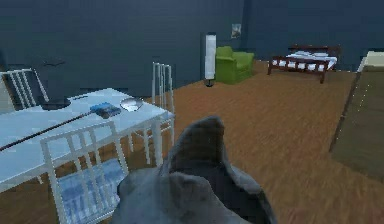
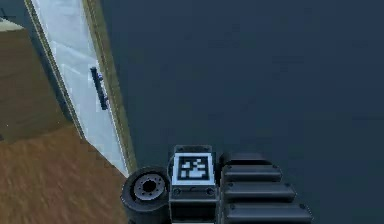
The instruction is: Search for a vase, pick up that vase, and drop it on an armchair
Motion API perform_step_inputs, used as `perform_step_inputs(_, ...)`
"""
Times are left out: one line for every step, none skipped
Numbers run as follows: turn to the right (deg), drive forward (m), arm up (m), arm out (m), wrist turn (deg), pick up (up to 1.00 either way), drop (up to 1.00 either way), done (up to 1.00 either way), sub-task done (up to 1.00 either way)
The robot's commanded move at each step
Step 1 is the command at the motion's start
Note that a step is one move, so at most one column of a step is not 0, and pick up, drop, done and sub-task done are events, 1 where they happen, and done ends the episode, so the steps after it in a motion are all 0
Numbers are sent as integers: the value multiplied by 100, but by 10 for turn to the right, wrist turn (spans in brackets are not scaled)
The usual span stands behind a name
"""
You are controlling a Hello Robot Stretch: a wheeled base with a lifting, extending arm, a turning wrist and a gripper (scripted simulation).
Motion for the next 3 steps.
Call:
perform_step_inputs(0, 25, 0, 0, 0, 0, 0, 0, 0)
perform_step_inputs(240, 0, 0, 0, 0, 0, 0, 0, 0)
perform_step_inputs(30, 0, 0, 0, 0, 0, 0, 0, 0)
